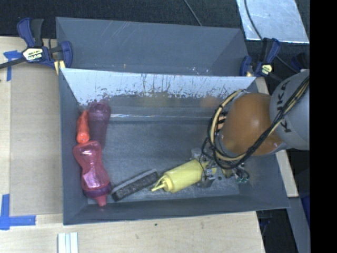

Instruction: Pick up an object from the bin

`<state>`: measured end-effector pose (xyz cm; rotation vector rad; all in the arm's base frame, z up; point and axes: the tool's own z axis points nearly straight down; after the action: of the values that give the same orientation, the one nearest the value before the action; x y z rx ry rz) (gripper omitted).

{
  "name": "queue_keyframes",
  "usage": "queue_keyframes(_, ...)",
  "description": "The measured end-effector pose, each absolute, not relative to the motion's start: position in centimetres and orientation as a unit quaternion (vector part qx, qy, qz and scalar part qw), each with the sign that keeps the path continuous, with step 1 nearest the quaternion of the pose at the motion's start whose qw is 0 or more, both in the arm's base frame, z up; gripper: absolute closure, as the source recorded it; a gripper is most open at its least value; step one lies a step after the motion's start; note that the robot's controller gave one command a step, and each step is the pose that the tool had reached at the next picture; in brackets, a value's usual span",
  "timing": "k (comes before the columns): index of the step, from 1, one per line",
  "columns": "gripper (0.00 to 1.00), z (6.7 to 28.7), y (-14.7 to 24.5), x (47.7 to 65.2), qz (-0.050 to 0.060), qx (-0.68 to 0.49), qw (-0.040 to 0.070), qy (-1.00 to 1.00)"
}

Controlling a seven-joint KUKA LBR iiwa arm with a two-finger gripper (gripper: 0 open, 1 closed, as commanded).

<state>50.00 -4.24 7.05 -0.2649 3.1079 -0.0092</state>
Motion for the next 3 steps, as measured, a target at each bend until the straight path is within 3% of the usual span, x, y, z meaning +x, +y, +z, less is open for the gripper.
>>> queue_keyframes(3,1.0,7.9,-3.9,49.7,-0.003,-0.079,0.012,0.997)
